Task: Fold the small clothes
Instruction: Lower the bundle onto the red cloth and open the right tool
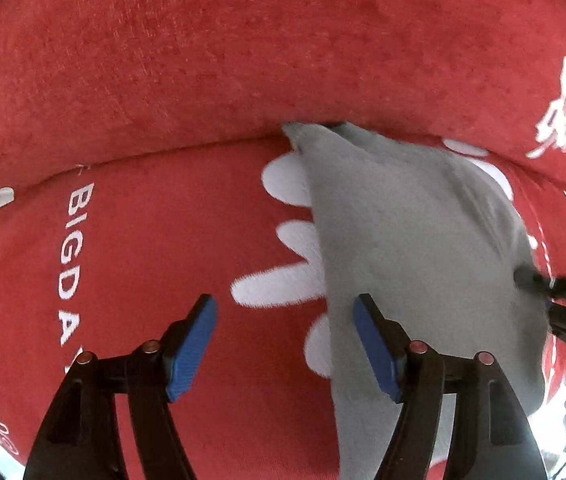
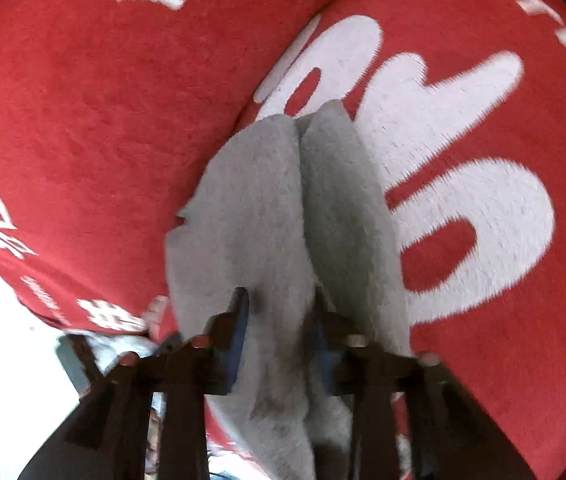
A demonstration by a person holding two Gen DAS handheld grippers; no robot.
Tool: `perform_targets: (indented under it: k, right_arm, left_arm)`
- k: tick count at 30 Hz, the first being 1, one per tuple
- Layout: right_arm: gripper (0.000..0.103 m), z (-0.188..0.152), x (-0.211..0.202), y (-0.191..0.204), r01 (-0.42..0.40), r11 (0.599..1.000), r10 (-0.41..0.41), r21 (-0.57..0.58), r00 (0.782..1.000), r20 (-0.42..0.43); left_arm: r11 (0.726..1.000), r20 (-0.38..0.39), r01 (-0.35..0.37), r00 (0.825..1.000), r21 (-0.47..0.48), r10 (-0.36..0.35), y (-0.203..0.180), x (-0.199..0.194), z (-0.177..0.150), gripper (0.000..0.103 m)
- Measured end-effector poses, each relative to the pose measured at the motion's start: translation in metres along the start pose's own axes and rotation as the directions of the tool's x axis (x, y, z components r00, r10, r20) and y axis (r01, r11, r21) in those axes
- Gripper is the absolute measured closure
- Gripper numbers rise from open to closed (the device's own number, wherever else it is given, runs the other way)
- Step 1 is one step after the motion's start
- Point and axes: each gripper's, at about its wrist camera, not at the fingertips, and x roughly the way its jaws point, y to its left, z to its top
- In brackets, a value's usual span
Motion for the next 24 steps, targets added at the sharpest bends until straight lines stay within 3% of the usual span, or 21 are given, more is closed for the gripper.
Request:
perform_targets:
  k: [4,8,10,13,17,24]
  right_arm:
    - [0.09,-0.011,-0.014,0.045,0.09,0.979,-0.079,-0.181,0.995,0.067]
    - [0.089,-0.008,-0.006,0.021,0.206,0.969,-0.2,-0.138,0.978,0.059]
    - [0.086,-0.005,0.005,0.001,0.16,0.986,-0.159,-0.049,0.987,0.021]
    - [0.079,-0.007,-0.001,-0.004,0.125,0.992,-0.125,0.018,0.992,0.029]
    - [0.079,-0.022,-0.022,0.012,0.218,0.974,-0.213,-0.061,0.975,0.069]
    - [0.081,-0.077,-0.052,0.052,0.167,0.967,-0.152,-0.192,0.984,0.088]
  left_arm:
    - [0.999,0.013,-0.001,1.0,0.039,0.001,-0.009,-0.004,0.001,0.031]
    - [0.997,0.011,0.014,1.0,0.071,-0.015,-0.023,0.002,-0.01,0.031]
    - [0.996,0.016,-0.009,1.0,0.089,0.007,-0.027,0.004,-0.012,0.031]
    - [0.995,0.006,-0.001,1.0,0.097,0.001,-0.03,0.0,-0.012,0.031]
    - [0.995,-0.035,0.007,0.999,0.099,-0.004,-0.018,-0.013,-0.014,0.031]
    - [0.98,-0.086,0.058,0.995,0.188,-0.042,-0.035,-0.027,-0.051,0.031]
